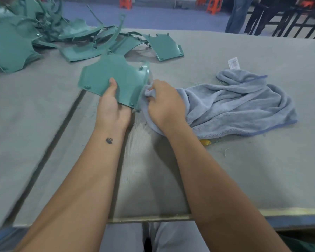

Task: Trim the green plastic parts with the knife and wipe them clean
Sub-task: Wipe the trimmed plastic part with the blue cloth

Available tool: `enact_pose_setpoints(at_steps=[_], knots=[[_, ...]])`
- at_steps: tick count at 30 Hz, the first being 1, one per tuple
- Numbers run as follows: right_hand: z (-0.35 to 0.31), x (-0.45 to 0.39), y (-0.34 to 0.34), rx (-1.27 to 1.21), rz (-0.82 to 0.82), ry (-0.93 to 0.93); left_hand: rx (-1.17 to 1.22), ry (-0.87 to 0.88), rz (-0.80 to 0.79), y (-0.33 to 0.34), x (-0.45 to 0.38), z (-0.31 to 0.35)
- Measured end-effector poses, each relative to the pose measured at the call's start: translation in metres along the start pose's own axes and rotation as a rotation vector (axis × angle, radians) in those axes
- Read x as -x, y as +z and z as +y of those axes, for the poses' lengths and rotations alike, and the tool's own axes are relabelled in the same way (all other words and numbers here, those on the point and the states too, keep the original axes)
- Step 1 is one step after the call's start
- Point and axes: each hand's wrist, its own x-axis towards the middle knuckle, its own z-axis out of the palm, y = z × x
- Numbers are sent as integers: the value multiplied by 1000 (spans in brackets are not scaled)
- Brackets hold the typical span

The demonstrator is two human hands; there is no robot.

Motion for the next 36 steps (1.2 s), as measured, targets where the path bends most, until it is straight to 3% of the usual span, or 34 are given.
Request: enact_pose_setpoints(at_steps=[4, 7, 10, 14, 16, 19, 22, 25, 27, 31, 36], knots=[[15, -9, -5, 120, 20, 114, 131, -26, -126, -8, 1, 17], [11, -5, -7, -152, 131, 207, 6, -45, -180, -9, 3, 17], [8, -3, -19, -625, 247, 334, -340, 29, -240, -6, 11, 12], [23, -11, -38, -1277, 184, 700, -957, 178, -587, -5, 24, 13], [35, -12, -42, -1346, 122, 803, -1238, 276, -666, -5, 25, 17], [44, -13, -42, -1317, 5, 808, -1292, 317, -754, -1, 31, 22], [44, -14, -42, -1320, 88, 784, -1118, 291, -572, 2, 34, 14], [44, -12, -42, -1368, 167, 757, -566, 63, -110, 9, 26, 11], [42, -11, -41, -1382, 214, 746, -357, -72, 68, 4, 17, 15], [37, -10, -44, -1441, 204, 707, -179, -214, -61, -15, 3, 22], [31, 1, -47, -1462, 216, 689, -498, -109, 9, -2, 15, 11]])
